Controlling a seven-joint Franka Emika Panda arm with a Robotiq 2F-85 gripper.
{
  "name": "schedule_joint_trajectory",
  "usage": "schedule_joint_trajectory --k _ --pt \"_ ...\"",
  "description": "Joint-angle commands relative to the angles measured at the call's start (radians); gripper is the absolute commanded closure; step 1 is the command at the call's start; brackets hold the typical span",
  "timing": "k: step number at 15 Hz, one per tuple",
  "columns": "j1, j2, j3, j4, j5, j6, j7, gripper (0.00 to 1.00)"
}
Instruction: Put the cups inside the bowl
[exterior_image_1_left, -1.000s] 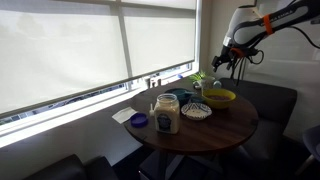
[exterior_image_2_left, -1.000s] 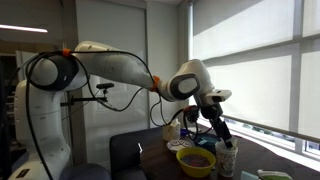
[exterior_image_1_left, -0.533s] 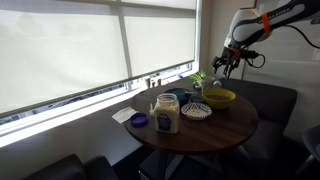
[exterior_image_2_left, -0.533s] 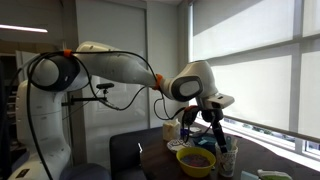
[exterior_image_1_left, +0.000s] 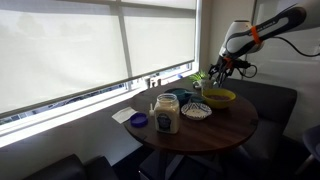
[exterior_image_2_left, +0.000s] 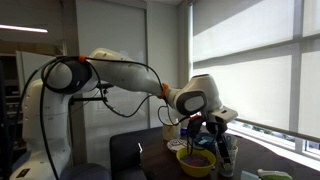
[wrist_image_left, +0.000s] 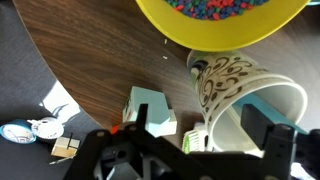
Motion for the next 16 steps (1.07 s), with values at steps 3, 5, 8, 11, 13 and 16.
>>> schedule_joint_trajectory --k 3,5,8,11,13,16 --pt "0.019 0.034 -0.001 -0.005 0.045 0.072 0.002 0.52" --pt "0.022 0.032 -0.003 -0.008 0.039 0.076 0.005 0.65" --pt "0.026 0.027 -0.004 -0.005 0.029 0.069 0.01 0.87" --pt "0.029 0.025 -0.004 -0.004 0.023 0.061 0.016 1.0" --pt "0.029 0.023 -0.003 -0.004 0.027 0.054 0.013 1.0" --pt "0.035 0.001 0.009 0.019 0.046 0.032 -0.011 0.99"
